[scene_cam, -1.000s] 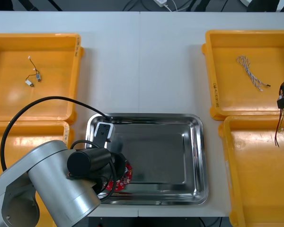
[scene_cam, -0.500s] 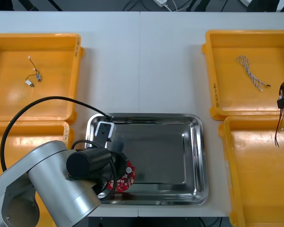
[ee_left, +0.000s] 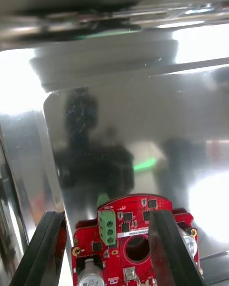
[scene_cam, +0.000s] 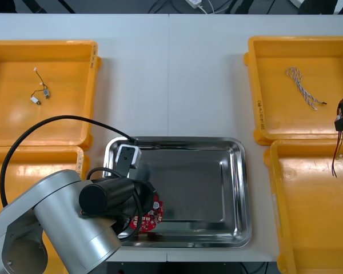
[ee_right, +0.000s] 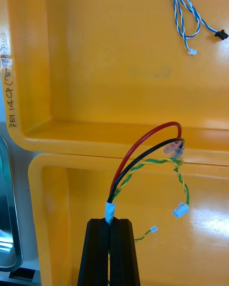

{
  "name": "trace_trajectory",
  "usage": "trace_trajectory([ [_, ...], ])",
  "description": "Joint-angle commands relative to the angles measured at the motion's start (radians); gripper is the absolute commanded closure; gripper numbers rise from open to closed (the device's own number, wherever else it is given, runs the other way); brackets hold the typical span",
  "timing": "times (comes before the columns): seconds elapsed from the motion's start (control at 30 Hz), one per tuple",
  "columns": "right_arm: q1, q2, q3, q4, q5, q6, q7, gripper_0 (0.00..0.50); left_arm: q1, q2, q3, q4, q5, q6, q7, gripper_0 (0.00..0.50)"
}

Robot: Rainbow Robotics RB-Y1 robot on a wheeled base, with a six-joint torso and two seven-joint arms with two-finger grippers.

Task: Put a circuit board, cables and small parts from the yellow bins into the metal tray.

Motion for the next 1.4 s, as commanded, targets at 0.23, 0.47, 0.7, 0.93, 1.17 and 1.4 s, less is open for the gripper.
trace_trajectory([
  [0.23, -0.031, -0.040, 0.017, -0.034, -0.034, 0.004, 0.072, 0.500, -0.069, 0.034, 0.068, -0.010, 0.107, 0.049, 0.081, 0.000],
  [0.47, -0.077, -0.020, 0.102, -0.098, -0.051, 0.004, 0.079, 0.500, -0.119, 0.057, 0.133, -0.010, 0.193, 0.085, 0.081, 0.000],
  [0.7, -0.117, 0.028, 0.180, -0.152, -0.064, 0.004, 0.081, 0.500, -0.171, 0.092, 0.189, -0.010, 0.279, 0.127, 0.078, 0.000],
  [0.93, -0.165, 0.094, 0.287, -0.196, -0.070, 0.004, 0.073, 0.500, -0.231, 0.129, 0.286, -0.010, 0.406, 0.166, 0.084, 0.000],
  [1.17, -0.191, 0.184, 0.381, -0.199, -0.070, 0.004, 0.078, 0.500, -0.286, 0.156, 0.373, -0.010, 0.497, 0.226, 0.078, 0.000],
  [1.4, -0.209, 0.247, 0.496, -0.213, -0.042, 0.004, 0.104, 0.500, -0.319, 0.213, 0.453, -0.002, 0.583, 0.256, 0.074, 0.000],
])
